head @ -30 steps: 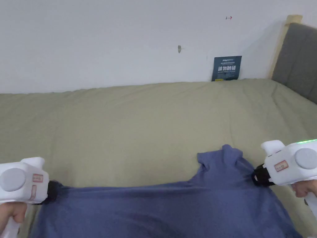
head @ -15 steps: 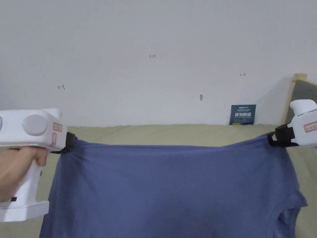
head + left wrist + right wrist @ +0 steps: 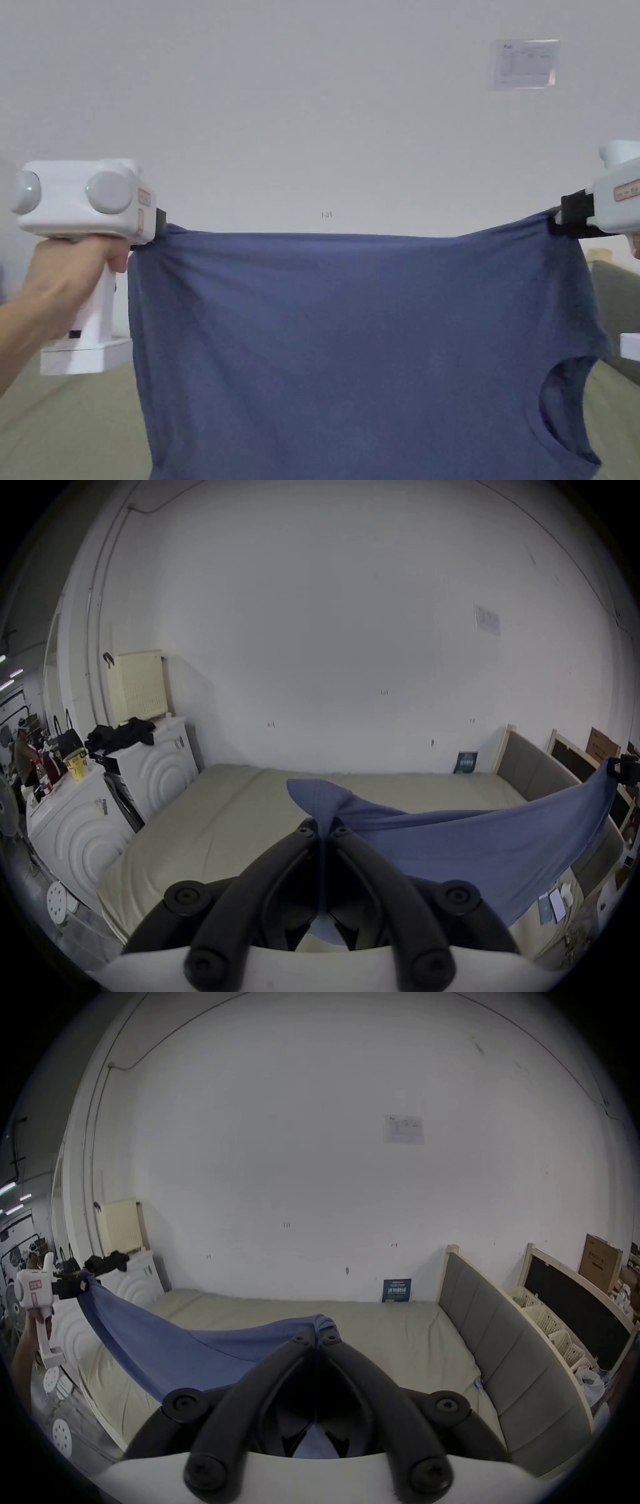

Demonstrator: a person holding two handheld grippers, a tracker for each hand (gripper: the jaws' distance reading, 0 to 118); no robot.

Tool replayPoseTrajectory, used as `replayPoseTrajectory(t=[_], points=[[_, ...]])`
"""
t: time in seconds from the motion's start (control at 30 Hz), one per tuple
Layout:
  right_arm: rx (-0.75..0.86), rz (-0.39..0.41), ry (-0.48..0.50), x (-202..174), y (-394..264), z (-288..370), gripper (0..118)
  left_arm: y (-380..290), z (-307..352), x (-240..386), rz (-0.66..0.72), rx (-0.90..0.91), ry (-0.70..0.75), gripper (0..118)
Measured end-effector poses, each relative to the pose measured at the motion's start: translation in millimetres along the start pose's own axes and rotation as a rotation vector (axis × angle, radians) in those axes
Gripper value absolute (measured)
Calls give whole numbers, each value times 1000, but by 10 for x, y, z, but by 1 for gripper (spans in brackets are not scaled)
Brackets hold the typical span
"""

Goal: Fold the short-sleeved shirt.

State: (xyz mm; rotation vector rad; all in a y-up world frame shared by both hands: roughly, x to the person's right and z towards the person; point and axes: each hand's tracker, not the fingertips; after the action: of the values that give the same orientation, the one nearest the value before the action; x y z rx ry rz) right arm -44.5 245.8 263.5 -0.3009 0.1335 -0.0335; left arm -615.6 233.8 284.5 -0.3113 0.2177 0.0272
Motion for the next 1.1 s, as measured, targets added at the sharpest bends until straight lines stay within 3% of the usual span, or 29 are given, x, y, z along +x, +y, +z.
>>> replayPoseTrajectory(t=[0.47,0.83,1.1], points=[[28,34,-68,-31,435,-424,2,251,-252,196,-9,50,29,0],[25,25,-82,-14,771,-1185,2,480,-1138,514,-39,16,35,0],[-5,67,-119,7,810,-2074,2,598,-1972,707,-65,9,61,0]])
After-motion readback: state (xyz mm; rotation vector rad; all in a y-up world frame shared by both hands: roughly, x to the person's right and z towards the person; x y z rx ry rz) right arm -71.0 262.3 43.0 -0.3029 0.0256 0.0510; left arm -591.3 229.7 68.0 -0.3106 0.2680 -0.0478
